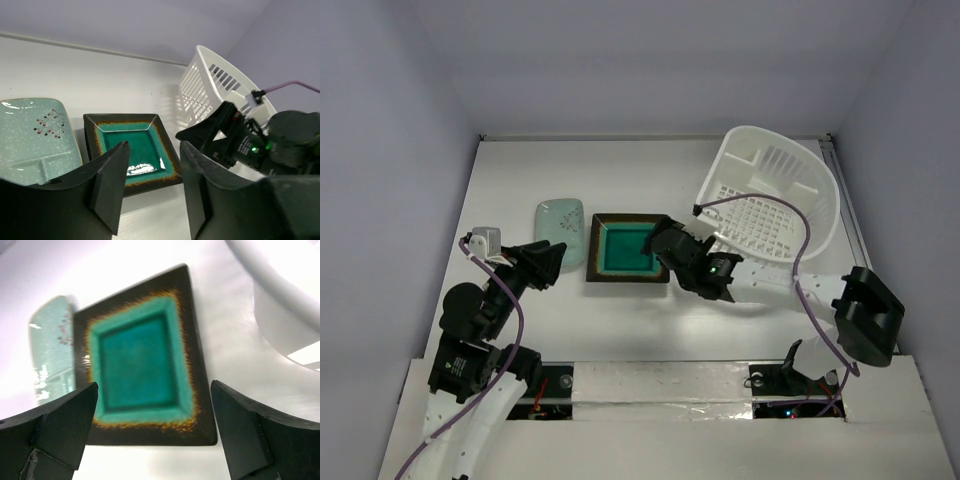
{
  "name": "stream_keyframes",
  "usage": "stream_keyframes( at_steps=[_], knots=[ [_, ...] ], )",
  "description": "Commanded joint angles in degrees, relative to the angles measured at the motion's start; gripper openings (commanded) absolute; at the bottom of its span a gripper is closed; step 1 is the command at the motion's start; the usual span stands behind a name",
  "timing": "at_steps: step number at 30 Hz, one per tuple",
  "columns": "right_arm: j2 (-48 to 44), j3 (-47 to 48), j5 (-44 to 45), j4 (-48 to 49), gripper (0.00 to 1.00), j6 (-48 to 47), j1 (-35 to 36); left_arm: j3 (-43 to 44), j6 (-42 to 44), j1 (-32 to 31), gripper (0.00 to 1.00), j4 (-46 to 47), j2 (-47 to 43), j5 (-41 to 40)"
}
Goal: Unload the plates from the dish rack
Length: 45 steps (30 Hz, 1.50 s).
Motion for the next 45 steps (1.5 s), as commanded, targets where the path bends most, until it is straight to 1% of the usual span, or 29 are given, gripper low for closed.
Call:
stream_keyframes(
  at_steps=[1,3,4,5,7,10,14,15,16,17,19,20,21,23,24,26,27,28,29,30,31,32,34,35,36,39,40,43,45],
  knots=[
    [-3.7,2.9,0.2,1.1,1.00,-6.9,0.7,-0.5,-0.2,-0.4,0.43,2.8,-0.7,0.6],
    [-4.9,2.5,-3.1,3.7,0.96,-8.8,1.2,-0.5,-0.2,-0.4,0.47,3.0,-0.8,1.0],
    [-5.2,2.4,-4.8,4.8,0.95,-11.1,1.2,-0.5,-0.1,-0.4,0.53,3.0,-0.9,1.1],
    [-5.2,2.4,-7.2,5.3,0.94,-11.6,1.2,-0.5,-0.1,-0.4,0.56,3.0,-1.1,1.0],
    [-5.0,2.2,-8.8,6.3,0.94,-12.7,1.7,-0.5,-0.2,-0.4,0.62,3.0,-1.2,0.8],
    [-4.8,0.4,-10.4,7.2,0.93,-12.4,1.7,-0.4,-0.2,-0.4,0.67,2.9,-1.2,0.7],
    [-7.0,-3.1,-13.1,9.1,0.78,-12.4,1.7,-0.3,-0.2,-0.4,0.70,2.8,-1.2,0.5],
    [-8.0,-3.6,-13.3,9.1,0.60,-12.9,2.3,-0.3,-0.2,-0.4,0.72,2.9,-1.2,0.4],
    [-9.1,-4.0,-13.6,9.1,0.50,-13.4,2.3,-0.3,-0.1,-0.4,0.73,2.9,-1.1,0.3],
    [-11.8,-4.7,-14.0,9.5,0.28,-14.1,2.3,-0.2,-0.2,-0.4,0.74,2.8,-0.9,0.3],
    [-15.0,-5.2,-14.2,10.6,0.07,-16.0,3.0,-0.1,-0.2,-0.4,0.77,2.8,-0.7,0.2],
    [-16.6,-5.3,-14.1,10.6,0.00,-16.8,3.0,-0.1,-0.1,-0.4,0.78,2.8,-0.7,0.1],
    [-20.4,-5.5,-14.1,10.4,0.00,-18.8,3.0,-0.1,-0.1,-0.4,0.80,2.7,-0.7,-0.1],
    [-24.7,-5.9,-13.0,9.9,0.00,-20.7,3.0,0.1,0.0,-0.4,0.82,2.7,-0.7,-0.3],
    [-29.5,-6.1,-12.2,7.9,0.00,-21.7,3.0,0.2,0.0,-0.4,0.82,2.6,-0.8,-0.7],
    [-34.7,-6.2,-9.2,6.1,0.00,-23.9,3.0,0.3,0.1,-0.4,0.84,2.5,-0.9,-1.0],
    [-37.6,-6.5,-7.9,4.4,0.02,-24.4,3.0,0.4,0.1,-0.4,0.84,2.5,-0.9,-1.2],
    [-43.7,-7.1,-6.8,3.7,0.05,-25.7,3.0,0.6,0.1,-0.4,0.85,2.4,-0.8,-1.5],
    [-46.9,-7.6,-4.6,3.1,0.09,-26.1,3.0,0.8,0.3,-0.4,0.85,2.4,-0.7,-1.5],
    [-50.2,-8.1,-3.8,2.3,0.21,-26.8,3.0,1.1,0.4,-0.4,0.85,2.2,-0.5,-1.7],
    [-53.5,-9.2,-2.8,2.0,0.29,-27.8,3.0,2.0,0.5,-0.4,0.85,2.0,-0.2,-1.9],
    [-59.8,-9.8,-1.0,2.0,0.45,-28.3,3.0,2.6,0.7,-0.4,0.85,1.9,0.2,-2.3],
    [-65.5,-11.2,0.4,2.3,0.61,-29.6,3.0,5.3,0.6,-0.4,0.85,1.4,0.8,-3.0],
    [-70.1,-12.5,2.1,2.4,0.71,-29.8,3.0,6.3,0.6,-0.4,0.86,1.4,1.2,-2.9],
    [-72.2,-13.0,2.7,2.4,0.74,-29.8,3.0,7.4,0.5,-0.4,0.85,1.6,1.4,-3.0],
    [-77.0,-15.2,3.4,3.9,0.81,-30.5,3.0,11.1,0.4,-0.4,0.86,2.1,2.1,-3.0],
    [-77.4,-15.7,3.4,4.4,0.81,-31.0,3.0,12.2,0.3,-0.4,0.86,2.3,2.2,-2.9],
    [-76.4,-16.3,2.8,4.8,0.81,-31.3,3.0,12.3,0.0,-0.4,0.86,2.7,2.4,-3.2],
    [-74.2,-15.3,2.5,4.5,0.81,-31.5,3.0,11.5,-0.2,-0.4,0.85,2.8,2.4,-3.2]
  ],
)
